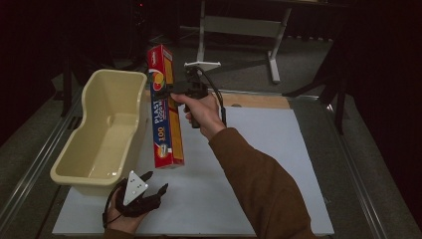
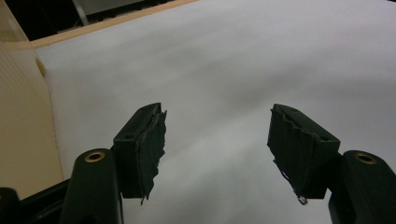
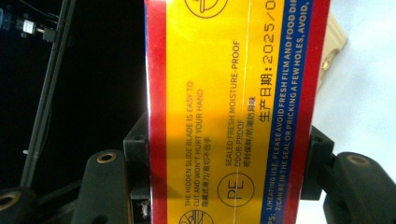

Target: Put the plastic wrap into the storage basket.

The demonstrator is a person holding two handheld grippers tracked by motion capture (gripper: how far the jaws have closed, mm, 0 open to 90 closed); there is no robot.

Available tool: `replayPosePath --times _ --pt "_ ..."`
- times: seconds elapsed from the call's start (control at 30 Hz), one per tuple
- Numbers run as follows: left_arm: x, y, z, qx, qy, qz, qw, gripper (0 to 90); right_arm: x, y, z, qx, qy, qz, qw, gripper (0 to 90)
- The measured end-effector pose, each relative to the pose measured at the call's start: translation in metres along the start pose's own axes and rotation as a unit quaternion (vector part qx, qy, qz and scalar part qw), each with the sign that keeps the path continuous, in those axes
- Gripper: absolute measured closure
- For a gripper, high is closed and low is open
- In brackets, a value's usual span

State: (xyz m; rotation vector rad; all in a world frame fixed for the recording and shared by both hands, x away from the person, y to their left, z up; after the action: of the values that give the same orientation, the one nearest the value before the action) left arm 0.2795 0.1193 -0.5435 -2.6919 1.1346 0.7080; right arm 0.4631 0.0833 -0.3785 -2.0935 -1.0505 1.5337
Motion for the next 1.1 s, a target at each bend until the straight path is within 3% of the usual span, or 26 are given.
replayPosePath --times 0.2,0.4,0.57,0.97,1.1 --pt "-0.001 0.000 0.000 -0.001 0.002 -0.001 1.0000 36.1 0.006 -0.003 -0.010 0.012 0.014 0.001 0.9998 39.2" --pt "-0.001 0.001 0.000 0.000 0.004 0.003 1.0000 36.1 0.017 -0.010 -0.015 0.047 0.013 -0.028 0.9984 39.2" --pt "-0.001 0.002 0.000 0.000 0.004 0.003 1.0000 36.1 0.025 -0.012 -0.019 0.041 0.018 -0.011 0.9989 39.2" --pt "-0.005 0.002 0.001 -0.002 0.007 0.001 1.0000 36.2 0.044 -0.029 -0.018 0.069 0.022 -0.038 0.9966 39.2" --pt "-0.005 0.003 0.001 0.001 0.006 0.002 1.0000 36.1 0.054 -0.033 -0.016 0.069 0.016 -0.036 0.9968 39.1"
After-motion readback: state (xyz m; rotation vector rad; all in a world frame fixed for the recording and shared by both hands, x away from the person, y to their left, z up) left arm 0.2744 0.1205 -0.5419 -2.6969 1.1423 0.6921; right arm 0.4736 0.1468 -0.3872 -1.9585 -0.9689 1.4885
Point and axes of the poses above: each handheld gripper's, and its own axes: x roughly forward along the jaws, z roughly out of its underside, y roughly to its right, the point moved 10 cm from there along x, roughly forward along the jaws, and after that the axes turned 14 degrees about z, right-handed, at the moved point
